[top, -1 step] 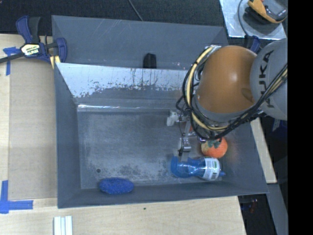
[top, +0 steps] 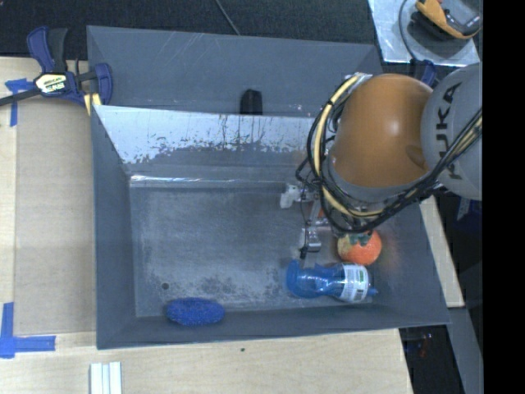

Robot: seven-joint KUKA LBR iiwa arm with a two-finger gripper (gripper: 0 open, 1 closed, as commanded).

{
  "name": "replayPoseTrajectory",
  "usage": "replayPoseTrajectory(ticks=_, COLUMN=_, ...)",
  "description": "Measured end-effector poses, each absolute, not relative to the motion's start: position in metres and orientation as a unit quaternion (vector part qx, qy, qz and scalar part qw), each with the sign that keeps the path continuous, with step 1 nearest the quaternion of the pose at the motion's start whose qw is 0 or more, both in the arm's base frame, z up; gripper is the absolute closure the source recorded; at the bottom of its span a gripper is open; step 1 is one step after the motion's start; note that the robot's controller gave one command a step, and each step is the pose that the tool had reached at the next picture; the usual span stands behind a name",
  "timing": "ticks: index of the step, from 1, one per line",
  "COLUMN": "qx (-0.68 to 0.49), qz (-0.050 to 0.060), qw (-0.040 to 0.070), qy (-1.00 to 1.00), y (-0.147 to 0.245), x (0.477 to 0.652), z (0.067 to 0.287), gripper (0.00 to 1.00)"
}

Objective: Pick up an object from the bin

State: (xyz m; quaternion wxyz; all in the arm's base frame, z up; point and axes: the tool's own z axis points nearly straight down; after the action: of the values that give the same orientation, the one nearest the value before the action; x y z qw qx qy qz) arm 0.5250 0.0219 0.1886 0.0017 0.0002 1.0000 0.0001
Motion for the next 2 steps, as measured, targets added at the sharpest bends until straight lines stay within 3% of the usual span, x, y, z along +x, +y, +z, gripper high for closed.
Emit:
replayPoseTrajectory(ticks=1, qx=-0.057, qz=0.0, qw=0.004, qy=0.998, y=-0.024, x=0.517, z=0.11, gripper=0.0)
replayPoseTrajectory(ticks=2, qx=0.03, qz=0.001, qw=0.008, qy=1.0, y=-0.05, x=0.508, z=0.123, gripper=0.0)
